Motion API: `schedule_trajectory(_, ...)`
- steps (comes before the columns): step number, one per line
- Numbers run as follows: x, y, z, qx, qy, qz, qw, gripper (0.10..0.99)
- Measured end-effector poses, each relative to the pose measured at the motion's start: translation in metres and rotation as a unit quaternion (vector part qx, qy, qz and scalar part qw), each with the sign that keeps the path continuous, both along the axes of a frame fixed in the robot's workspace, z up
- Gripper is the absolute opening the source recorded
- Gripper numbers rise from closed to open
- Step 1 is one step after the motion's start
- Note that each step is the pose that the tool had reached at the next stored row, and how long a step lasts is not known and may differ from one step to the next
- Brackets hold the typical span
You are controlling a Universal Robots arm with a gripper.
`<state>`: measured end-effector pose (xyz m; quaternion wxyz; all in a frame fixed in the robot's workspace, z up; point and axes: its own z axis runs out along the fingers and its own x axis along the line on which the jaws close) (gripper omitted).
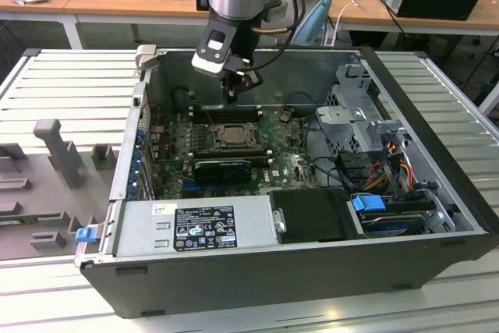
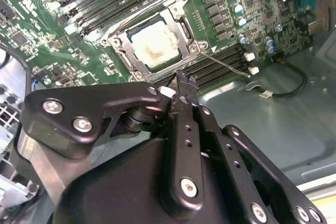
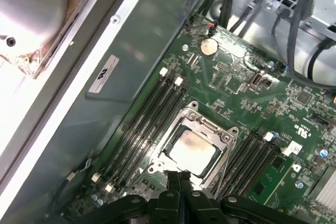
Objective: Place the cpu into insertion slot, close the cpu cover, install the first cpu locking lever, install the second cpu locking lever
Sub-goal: 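Install the first cpu locking lever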
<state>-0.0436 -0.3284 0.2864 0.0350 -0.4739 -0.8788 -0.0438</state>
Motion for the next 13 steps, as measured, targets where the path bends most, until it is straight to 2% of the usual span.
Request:
schedule_trajectory(6, 0.0000, 0.0000, -0.0001, 0.0001, -0.0001, 0.031, 0.9995, 0.106)
schedule_trajectory(13, 0.0000, 0.0000, -0.0001, 0.0001, 0.0000, 0.062, 0.9981, 0.106)
